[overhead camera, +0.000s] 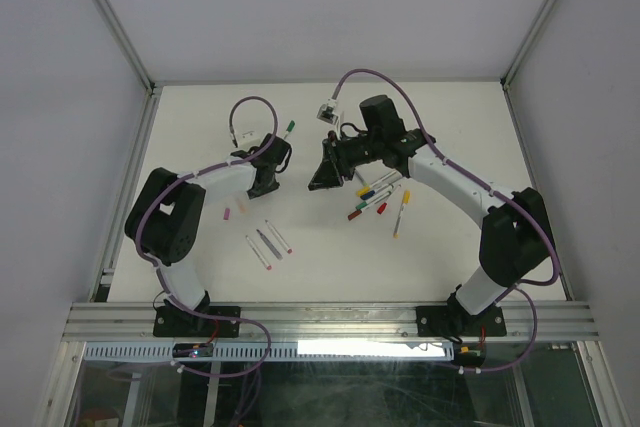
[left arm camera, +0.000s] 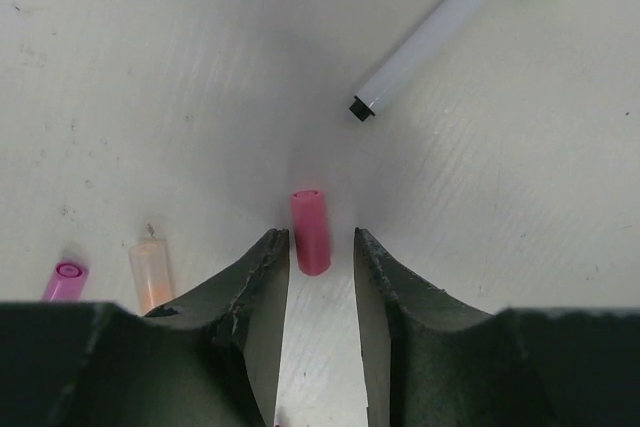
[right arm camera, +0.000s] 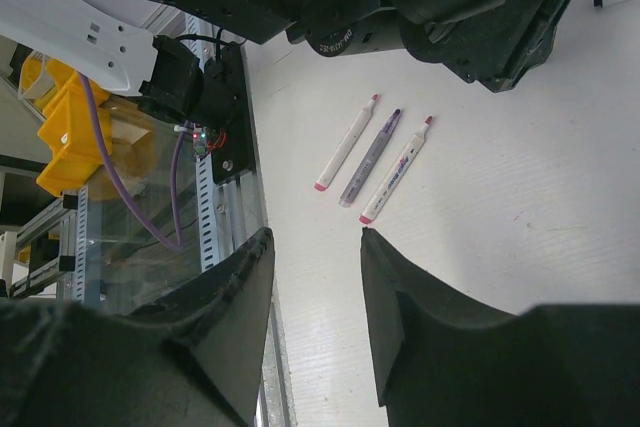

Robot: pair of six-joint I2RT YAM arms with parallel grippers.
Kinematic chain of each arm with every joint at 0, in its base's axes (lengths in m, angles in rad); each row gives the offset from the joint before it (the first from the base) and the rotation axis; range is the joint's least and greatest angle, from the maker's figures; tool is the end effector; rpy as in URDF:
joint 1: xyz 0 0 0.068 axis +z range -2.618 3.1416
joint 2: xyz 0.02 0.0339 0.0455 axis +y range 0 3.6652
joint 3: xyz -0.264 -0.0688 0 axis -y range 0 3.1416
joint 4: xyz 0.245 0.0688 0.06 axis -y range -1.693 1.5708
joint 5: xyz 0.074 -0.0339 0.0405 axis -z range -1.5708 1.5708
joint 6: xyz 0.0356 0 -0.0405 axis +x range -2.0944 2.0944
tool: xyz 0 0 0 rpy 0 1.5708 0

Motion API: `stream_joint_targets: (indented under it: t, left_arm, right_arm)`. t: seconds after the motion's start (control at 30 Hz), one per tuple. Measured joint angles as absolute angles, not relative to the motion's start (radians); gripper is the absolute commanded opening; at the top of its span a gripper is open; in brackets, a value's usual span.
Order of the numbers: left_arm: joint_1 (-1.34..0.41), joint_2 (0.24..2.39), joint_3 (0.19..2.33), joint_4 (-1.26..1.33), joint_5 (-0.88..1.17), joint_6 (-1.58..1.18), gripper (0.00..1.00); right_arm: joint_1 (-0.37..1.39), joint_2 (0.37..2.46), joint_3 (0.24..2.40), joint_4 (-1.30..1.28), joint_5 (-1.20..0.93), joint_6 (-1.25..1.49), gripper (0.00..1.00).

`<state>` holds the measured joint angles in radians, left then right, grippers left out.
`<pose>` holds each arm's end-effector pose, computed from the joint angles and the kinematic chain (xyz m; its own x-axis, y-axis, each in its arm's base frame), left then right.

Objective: Open the pen caps
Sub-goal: Adjust the pen cap at the center of the board.

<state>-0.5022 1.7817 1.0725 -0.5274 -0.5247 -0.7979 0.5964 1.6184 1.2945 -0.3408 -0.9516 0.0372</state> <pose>0.3019 -0.1455 0.1586 -0.7733 -0.2822 -0.5678 -0.4025 0.9104 0.0956 0.2803 0.2253 0.2977 -0.5418 -0.3417 -0.7679 -0.8367 0.1330 0.5312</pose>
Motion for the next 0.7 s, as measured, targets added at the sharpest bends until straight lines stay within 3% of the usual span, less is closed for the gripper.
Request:
stream_joint_targets:
  t: [0.3, 0.57, 0.7]
  left_arm:
    - [-0.502, 1.778, 1.067, -0.532, -0.532, -0.803, 0.05]
    - [-0.502, 1.708, 0.995, -0.542, -0.532, -0.808, 0.06]
    - [-0.502, 1.657, 0.953, -0.558, -0.531, -0.819, 0.13]
  right_arm:
    - [0.593, 1.618, 1.295, -0.341, -0.952, 0.043, 0.43]
    - [0.593, 1.618, 1.295, -0.340, -0.952, 0.045, 0.43]
    - [0.593, 1.618, 1.294, -0.340, -0.953, 0.047, 0.43]
